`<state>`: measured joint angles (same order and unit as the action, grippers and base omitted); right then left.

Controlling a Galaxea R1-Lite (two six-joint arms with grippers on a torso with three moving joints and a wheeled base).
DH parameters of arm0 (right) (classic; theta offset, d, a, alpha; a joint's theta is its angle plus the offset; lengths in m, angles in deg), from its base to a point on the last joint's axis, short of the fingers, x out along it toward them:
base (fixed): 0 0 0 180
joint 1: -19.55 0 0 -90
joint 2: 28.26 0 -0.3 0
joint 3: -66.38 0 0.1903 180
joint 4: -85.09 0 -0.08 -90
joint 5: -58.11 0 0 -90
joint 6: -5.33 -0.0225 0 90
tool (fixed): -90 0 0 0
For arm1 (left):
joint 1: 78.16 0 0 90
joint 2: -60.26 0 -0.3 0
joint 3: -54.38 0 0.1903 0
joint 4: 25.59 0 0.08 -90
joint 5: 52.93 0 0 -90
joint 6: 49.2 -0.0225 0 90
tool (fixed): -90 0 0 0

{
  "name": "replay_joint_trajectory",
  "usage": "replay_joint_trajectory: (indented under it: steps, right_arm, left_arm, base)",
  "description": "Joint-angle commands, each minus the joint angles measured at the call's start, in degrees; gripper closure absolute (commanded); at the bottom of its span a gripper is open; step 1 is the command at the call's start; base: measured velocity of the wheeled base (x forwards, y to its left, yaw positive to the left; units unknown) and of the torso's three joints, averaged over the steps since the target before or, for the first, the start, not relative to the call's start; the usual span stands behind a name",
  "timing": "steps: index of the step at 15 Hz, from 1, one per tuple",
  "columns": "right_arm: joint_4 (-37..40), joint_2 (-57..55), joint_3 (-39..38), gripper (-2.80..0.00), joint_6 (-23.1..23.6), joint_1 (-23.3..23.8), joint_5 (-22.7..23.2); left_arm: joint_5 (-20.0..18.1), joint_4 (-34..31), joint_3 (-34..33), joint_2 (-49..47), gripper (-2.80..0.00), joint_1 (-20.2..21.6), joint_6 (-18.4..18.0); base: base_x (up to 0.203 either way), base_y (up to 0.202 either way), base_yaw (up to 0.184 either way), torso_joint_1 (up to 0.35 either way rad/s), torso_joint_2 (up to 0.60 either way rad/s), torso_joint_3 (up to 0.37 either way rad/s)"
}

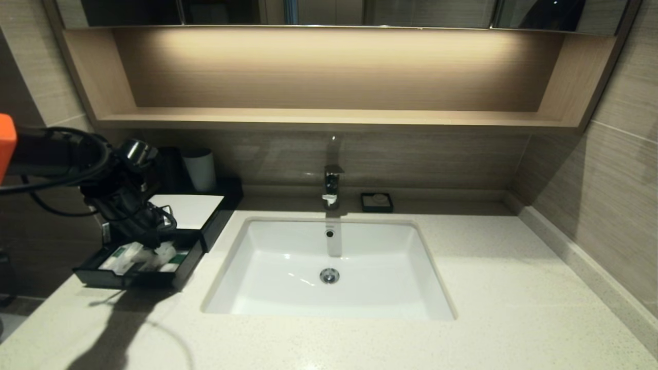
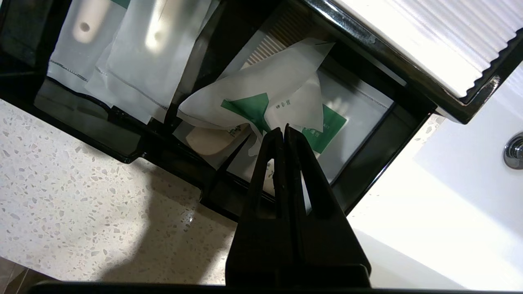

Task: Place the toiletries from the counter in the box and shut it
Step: Place the bathroom toiletry into the drawer

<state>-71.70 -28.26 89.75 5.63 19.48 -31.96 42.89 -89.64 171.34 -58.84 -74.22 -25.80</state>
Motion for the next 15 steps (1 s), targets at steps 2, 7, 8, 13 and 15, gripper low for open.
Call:
replay_joint_trajectory:
  steps: [2, 7, 8, 13, 15]
  right_arm:
    - [-0.02, 0.09, -0.05, 0.00, -0.04, -0.01, -0.01]
    - [-0.02, 0.06, -0.09, 0.00, -0.04, -0.01, -0.01]
    - [-0.02, 0.09, -0.09, 0.00, -0.04, -0.01, -0.01]
    - [-0.02, 0.09, 0.00, 0.00, 0.04, -0.01, -0.01]
    - [-0.02, 0.09, -0.09, 0.00, -0.04, -0.01, -0.01]
  left_arm:
    - [0.07, -0.23, 0.24, -1.11, 0.00, 1.19, 0.16]
    - [0.16, -0.19, 0.44, -2.36, 0.00, 2.13, 0.16]
    - [0.20, -0.19, 0.44, -2.48, 0.00, 2.21, 0.16]
    - [0.34, -0.45, 0.36, -2.79, 0.00, 2.21, 0.16]
    - [0.34, -0.63, 0.36, -3.13, 0.00, 2.21, 0.16]
  base:
    - [0.000, 0.000, 0.000, 0.000, 0.00, 0.000]
    - [0.000, 0.000, 0.000, 0.000, 0.00, 0.000]
    - [0.000, 0.000, 0.000, 0.000, 0.00, 0.000]
    - [0.000, 0.000, 0.000, 0.000, 0.00, 0.000]
    - [0.000, 0.000, 0.000, 0.000, 0.00, 0.000]
